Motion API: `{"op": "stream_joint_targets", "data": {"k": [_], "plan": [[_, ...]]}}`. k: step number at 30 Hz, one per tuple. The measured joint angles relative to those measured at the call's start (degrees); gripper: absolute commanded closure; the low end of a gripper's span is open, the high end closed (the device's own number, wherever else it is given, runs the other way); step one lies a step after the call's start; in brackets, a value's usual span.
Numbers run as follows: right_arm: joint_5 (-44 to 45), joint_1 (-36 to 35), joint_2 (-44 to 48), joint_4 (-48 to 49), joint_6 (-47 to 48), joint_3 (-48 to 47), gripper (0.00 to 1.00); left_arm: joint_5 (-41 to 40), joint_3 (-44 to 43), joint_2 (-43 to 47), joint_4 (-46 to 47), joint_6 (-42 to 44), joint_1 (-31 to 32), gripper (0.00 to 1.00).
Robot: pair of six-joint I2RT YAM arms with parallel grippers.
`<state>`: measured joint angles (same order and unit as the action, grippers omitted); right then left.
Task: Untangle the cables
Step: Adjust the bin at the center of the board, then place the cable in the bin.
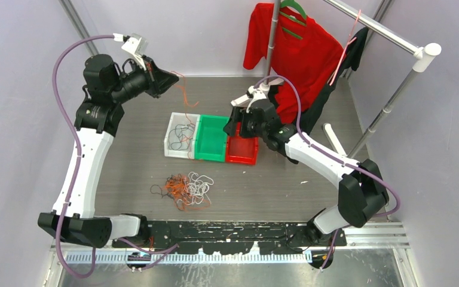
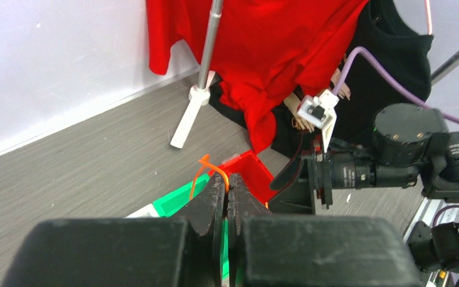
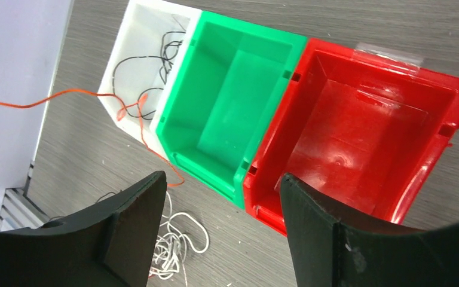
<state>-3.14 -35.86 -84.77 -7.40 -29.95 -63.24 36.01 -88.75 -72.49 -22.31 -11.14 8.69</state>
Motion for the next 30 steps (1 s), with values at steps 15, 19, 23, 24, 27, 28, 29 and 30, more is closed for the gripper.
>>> {"op": "stream_joint_targets", "data": {"k": [15,19,23,24,27,28,29,30], "plan": [[3.6,0.3,1.9,0.0,-0.2,3.0,0.33,0.6,-12.4,-4.7,-0.7,-2.2,1.5,1.0],[4.2,0.3,1.9,0.0,-0.2,3.5,0.34,0.4,-12.6,-5.6,-0.7,-2.0,3.1,1.0],[4.4,0.3,2.0,0.1,-0.2,4.2,0.35,-0.5,-12.6,-6.2,-0.7,-0.6,4.8,1.0],[4.4,0.3,2.2,0.2,-0.3,4.5,0.35,-0.9,-12.5,-6.4,-0.7,-0.1,5.2,1.0],[4.6,0.3,3.0,0.3,-0.5,5.3,0.35,-2.0,-12.0,-7.1,-0.7,1.4,6.4,1.0],[4.7,0.3,3.2,0.5,-0.5,5.4,0.35,-2.3,-11.9,-7.6,-0.7,1.9,6.8,1.0],[4.9,0.3,3.5,0.7,-0.5,5.7,0.36,-2.6,-11.7,-8.2,-0.7,2.4,7.1,1.0],[5.0,0.3,3.7,0.8,-0.5,5.9,0.35,-2.8,-11.4,-8.8,-0.8,2.7,7.5,1.0]]}}
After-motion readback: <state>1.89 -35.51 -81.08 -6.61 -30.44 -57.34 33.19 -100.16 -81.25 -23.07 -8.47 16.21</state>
